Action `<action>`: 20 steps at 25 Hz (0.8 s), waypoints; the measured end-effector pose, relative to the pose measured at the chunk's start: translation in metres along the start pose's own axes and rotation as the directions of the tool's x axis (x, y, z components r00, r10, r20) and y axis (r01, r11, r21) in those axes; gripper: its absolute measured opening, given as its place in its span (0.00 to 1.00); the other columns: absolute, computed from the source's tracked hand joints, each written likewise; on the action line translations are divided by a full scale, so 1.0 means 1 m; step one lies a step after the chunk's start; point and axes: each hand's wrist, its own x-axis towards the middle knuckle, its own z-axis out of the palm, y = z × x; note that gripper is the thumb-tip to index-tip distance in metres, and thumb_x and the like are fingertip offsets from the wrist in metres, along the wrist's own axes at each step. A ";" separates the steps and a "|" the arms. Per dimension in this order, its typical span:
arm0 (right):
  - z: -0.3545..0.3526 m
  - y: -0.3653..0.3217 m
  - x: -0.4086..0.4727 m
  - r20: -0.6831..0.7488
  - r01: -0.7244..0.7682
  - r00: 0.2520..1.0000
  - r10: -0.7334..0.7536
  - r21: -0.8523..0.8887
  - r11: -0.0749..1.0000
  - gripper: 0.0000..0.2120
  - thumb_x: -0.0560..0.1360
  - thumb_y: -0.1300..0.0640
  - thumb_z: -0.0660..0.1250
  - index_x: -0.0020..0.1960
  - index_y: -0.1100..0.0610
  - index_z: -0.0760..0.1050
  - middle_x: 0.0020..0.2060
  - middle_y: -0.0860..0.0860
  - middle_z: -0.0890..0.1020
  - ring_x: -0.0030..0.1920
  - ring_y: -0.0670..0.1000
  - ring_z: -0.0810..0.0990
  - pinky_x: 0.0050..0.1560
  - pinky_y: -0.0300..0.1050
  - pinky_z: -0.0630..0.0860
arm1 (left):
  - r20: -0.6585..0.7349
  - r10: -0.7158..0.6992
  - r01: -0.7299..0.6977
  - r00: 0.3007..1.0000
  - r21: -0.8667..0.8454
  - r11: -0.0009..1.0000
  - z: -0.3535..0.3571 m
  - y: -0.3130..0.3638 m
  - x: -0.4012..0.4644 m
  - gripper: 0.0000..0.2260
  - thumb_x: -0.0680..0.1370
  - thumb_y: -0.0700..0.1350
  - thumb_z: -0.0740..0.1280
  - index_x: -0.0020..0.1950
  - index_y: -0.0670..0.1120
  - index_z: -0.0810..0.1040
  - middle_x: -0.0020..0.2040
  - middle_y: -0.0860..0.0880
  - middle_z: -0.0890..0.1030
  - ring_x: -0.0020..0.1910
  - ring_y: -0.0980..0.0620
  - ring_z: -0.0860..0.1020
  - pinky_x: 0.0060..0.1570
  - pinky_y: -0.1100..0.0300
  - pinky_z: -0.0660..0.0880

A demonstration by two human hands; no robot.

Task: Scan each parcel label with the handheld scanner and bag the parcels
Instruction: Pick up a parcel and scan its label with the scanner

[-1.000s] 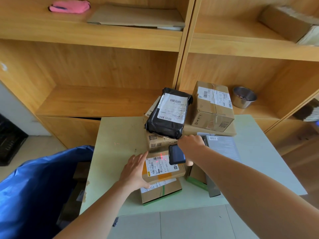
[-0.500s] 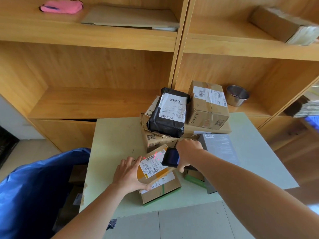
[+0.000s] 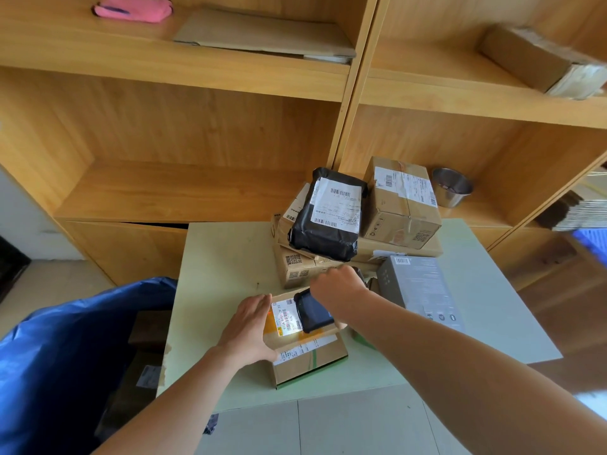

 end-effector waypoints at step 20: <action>-0.048 0.017 -0.025 -0.029 -0.027 0.999 0.024 -0.120 0.992 0.14 0.79 0.62 0.70 0.63 0.59 0.77 0.55 0.51 0.82 0.57 0.55 0.82 0.46 0.48 0.71 | -0.004 -0.081 0.081 0.997 0.013 0.997 -0.015 -0.017 -0.010 0.61 0.59 0.70 0.74 0.81 0.51 0.44 0.80 0.49 0.50 0.79 0.49 0.49 0.75 0.50 0.56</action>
